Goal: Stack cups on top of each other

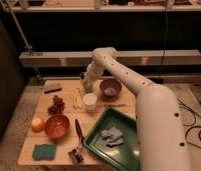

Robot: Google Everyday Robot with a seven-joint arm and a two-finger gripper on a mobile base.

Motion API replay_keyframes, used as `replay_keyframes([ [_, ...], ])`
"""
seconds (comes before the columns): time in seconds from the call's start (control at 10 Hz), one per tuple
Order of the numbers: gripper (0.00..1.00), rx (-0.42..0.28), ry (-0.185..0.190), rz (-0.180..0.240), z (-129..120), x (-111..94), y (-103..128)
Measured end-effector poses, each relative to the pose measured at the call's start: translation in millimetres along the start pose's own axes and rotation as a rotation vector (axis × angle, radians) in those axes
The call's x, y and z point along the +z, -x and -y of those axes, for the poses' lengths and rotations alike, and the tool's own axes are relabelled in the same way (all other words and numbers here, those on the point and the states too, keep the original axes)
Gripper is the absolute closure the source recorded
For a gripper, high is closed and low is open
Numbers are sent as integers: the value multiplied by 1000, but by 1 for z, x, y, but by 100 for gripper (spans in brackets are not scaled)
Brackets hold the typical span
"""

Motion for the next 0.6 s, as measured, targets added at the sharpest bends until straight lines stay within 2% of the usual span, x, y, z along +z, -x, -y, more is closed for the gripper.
replay_keyframes([
  [0.4, 100, 10, 8, -44, 1, 6, -8],
  [0.6, 100, 22, 6, -49, 1, 6, -12],
])
